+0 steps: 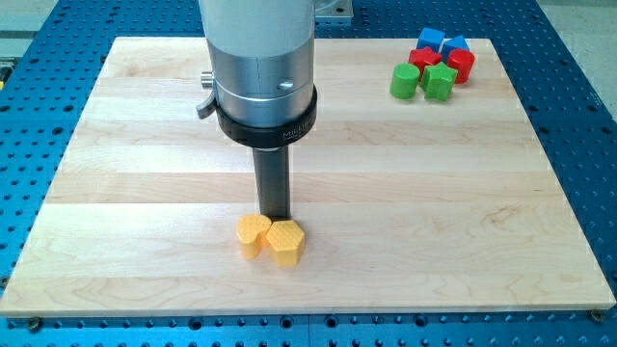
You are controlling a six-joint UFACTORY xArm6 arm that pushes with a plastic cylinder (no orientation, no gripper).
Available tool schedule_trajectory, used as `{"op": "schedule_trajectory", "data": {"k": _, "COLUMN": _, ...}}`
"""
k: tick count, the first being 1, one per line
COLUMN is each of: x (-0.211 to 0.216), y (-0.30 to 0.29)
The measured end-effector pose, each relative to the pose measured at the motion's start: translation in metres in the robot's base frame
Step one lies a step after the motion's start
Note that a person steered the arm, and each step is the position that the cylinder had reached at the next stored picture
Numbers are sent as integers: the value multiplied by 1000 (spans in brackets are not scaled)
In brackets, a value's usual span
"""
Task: Separate the triangle and red circle
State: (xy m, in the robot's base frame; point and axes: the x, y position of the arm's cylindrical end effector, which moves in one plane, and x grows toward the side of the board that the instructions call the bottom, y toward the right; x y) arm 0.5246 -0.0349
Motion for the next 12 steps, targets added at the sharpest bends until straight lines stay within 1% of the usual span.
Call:
{"op": "schedule_trajectory", "data": {"k": 1, "x": 1, "y": 0}}
{"op": "schedule_trajectory", "data": {"k": 2, "x": -11, "y": 12}}
{"op": "schedule_trajectory", "data": {"k": 3, "x": -11, "y": 33}}
{"op": "schedule_trajectory", "data": {"k": 4, "x": -21, "y": 75}}
{"op": "schedule_trajectory", "data": {"k": 5, "x": -41, "y": 90}}
{"op": "schedule_trajectory", "data": {"k": 6, "x": -67, "y": 136}}
{"op": "schedule_trajectory", "data": {"k": 7, "x": -111, "y": 222}}
{"op": "schedule_trajectory", "data": {"k": 8, "x": -165, "y": 302}}
{"op": "schedule_trajectory", "data": {"k": 9, "x": -219, "y": 356}}
{"op": "schedule_trajectory", "data": {"k": 10, "x": -276, "y": 360}}
{"op": "schedule_trajectory", "data": {"k": 11, "x": -294, "y": 349}}
{"op": "schedule_trajectory", "data": {"k": 12, "x": -295, "y": 334}}
